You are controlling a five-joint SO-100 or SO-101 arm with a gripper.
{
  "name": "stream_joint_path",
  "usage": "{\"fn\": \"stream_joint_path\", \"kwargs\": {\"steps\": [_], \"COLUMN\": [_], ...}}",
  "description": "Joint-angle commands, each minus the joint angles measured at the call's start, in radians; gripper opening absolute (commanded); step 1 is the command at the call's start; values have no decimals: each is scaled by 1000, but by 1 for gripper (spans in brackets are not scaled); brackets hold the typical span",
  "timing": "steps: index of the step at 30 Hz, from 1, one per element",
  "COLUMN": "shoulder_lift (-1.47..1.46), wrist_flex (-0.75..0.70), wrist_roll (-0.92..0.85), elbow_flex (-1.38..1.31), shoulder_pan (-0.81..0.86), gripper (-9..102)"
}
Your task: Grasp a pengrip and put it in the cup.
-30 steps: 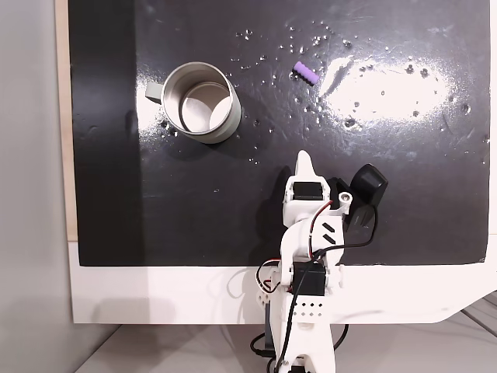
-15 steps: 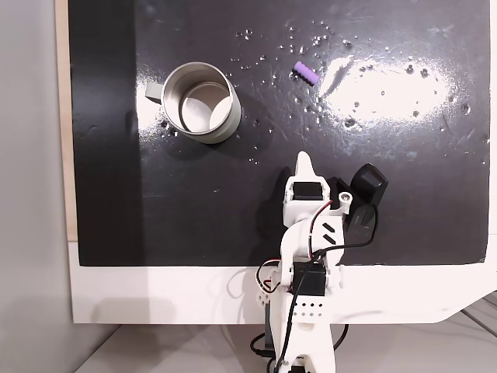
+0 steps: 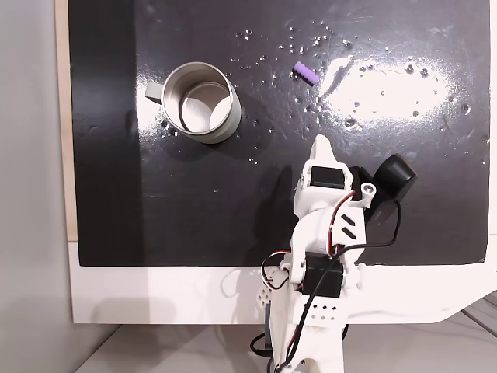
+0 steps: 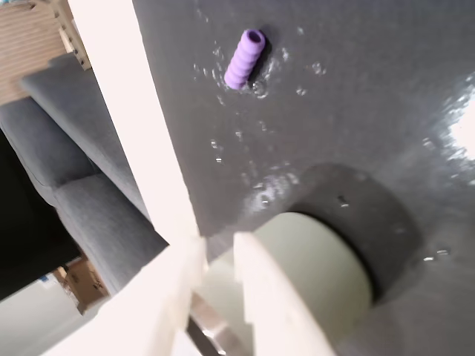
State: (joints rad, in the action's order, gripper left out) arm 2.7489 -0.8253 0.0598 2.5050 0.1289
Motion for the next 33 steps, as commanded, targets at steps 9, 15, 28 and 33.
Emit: {"fn": "stream_joint_path", "kwargs": {"steps": [9, 15, 28, 33], "shoulder_lift": [-649, -868, -1209, -1342], "wrist_flex": [-138, -212, -295, -344], "wrist_roll": [225, 351, 474, 479], "elbow_flex": [-634, -844, -1144, -1267], "shoulder_pan": [-14, -29, -32, -31], "gripper": [0, 0, 4, 11]}}
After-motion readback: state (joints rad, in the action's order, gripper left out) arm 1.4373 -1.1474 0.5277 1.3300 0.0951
